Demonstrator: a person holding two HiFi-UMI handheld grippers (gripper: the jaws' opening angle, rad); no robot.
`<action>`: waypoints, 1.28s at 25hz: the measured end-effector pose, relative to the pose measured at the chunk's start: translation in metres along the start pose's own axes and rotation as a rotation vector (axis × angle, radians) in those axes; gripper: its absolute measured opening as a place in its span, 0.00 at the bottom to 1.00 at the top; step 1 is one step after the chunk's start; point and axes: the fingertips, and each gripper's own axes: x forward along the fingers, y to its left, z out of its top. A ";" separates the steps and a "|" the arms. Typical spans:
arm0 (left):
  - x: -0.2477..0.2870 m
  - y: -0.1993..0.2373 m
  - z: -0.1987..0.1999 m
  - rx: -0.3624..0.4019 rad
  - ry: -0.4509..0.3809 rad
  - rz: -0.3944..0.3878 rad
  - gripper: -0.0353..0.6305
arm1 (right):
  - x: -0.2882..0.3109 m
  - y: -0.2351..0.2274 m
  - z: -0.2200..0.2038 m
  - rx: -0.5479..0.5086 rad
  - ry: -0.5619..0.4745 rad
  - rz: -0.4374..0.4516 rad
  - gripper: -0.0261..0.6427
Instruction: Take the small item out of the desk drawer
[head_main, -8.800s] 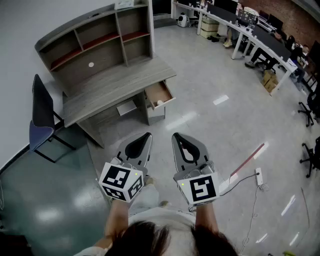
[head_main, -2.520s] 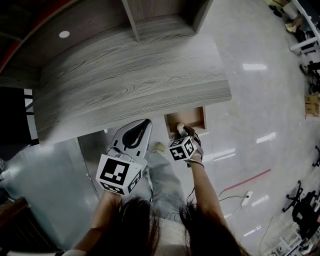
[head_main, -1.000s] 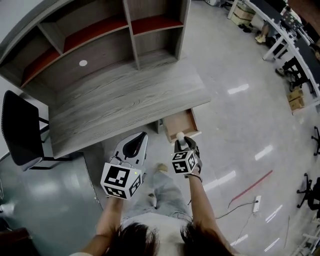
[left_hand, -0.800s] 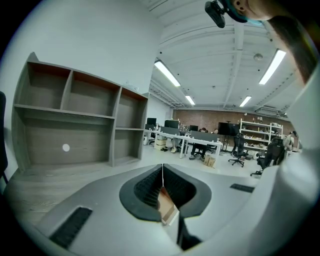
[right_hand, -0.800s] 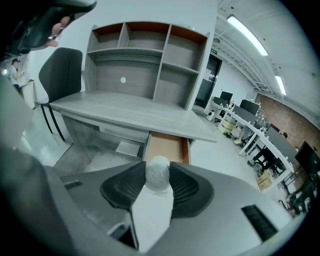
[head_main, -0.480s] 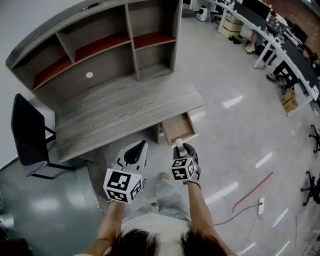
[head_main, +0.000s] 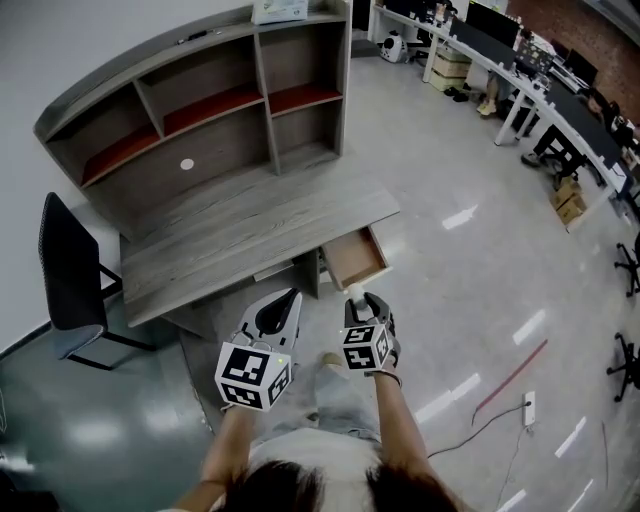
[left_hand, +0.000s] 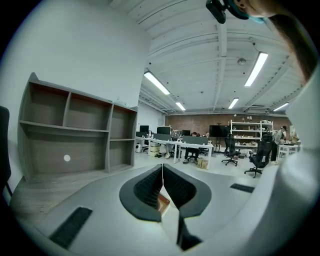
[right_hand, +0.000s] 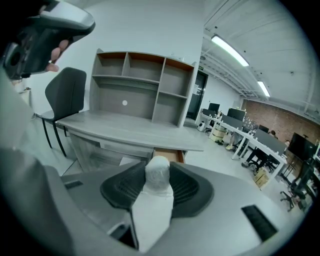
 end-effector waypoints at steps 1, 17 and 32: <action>-0.004 -0.002 0.002 0.002 -0.005 -0.002 0.08 | -0.006 0.001 0.002 0.000 -0.006 -0.004 0.28; -0.078 -0.041 0.009 0.011 -0.053 -0.019 0.08 | -0.106 0.021 0.022 0.005 -0.123 -0.068 0.28; -0.132 -0.071 0.004 -0.012 -0.081 -0.044 0.08 | -0.191 0.040 0.041 -0.023 -0.245 -0.111 0.28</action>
